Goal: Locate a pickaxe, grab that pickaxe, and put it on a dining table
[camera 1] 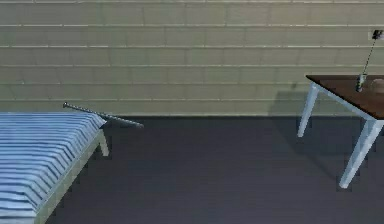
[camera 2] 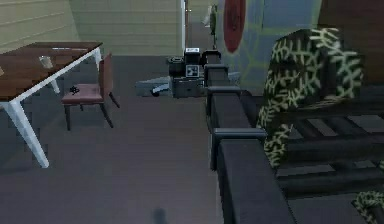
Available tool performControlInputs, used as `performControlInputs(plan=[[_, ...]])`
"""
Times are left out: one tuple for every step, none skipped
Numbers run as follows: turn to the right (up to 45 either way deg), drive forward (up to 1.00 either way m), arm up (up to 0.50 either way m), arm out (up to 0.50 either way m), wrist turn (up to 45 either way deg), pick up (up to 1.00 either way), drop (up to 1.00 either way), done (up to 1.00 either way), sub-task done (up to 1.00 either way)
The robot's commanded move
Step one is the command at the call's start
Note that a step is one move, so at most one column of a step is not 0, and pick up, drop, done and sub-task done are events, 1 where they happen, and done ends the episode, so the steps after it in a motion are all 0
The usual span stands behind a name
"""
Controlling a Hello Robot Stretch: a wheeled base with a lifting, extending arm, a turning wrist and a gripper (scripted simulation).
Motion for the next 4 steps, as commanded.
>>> performControlInputs(plan=[[45.0, 0.0, 0.0, 0.0, 0.0, 0.0, 0.0, 0.0, 0.0], [33.0, 0.0, 0.0, 0.0, 0.0, 0.0, 0.0, 0.0, 0.0], [0.0, 1.0, 0.0, 0.0, 0.0, 0.0, 0.0, 0.0, 0.0], [0.0, 1.0, 0.0, 0.0, 0.0, 0.0, 0.0, 0.0, 0.0]])
